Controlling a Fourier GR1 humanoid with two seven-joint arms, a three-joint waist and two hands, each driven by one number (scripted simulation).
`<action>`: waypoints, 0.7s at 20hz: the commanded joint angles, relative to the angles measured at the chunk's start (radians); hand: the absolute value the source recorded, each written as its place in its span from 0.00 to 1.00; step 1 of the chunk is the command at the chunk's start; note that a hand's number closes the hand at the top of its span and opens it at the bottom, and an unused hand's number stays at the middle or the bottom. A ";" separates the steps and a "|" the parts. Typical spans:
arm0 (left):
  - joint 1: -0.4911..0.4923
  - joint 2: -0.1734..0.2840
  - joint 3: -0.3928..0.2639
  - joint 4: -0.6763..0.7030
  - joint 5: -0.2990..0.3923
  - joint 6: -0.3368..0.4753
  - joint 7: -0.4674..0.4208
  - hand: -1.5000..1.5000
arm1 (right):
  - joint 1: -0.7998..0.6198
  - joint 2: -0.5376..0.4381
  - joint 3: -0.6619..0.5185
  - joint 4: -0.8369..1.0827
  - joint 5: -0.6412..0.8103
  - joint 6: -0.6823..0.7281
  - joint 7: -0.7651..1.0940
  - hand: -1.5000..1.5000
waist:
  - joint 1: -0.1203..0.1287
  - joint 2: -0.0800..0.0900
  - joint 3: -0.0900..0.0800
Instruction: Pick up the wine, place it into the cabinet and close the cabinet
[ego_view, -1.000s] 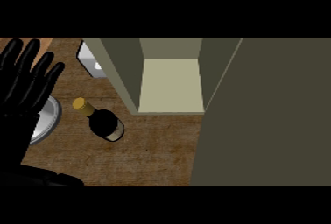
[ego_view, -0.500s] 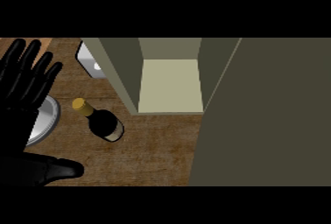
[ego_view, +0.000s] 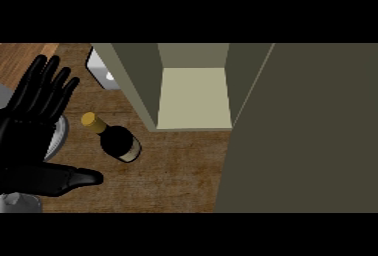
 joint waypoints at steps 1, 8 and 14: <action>0.003 0.014 0.037 0.128 0.013 -0.063 -0.108 0.00 | -0.017 -0.001 0.047 -0.136 0.136 -0.037 0.072 0.00 | 0.001 0.002 0.000; 0.053 0.021 0.064 0.237 0.005 -0.117 -0.223 0.00 | -0.036 -0.026 0.064 -0.154 0.154 -0.075 0.107 0.00 | 0.003 0.001 -0.001; 0.173 -0.037 0.042 0.347 -0.076 -0.127 -0.427 0.00 | 0.016 -0.068 0.097 -0.170 0.151 -0.088 0.062 0.00 | -0.002 -0.001 -0.001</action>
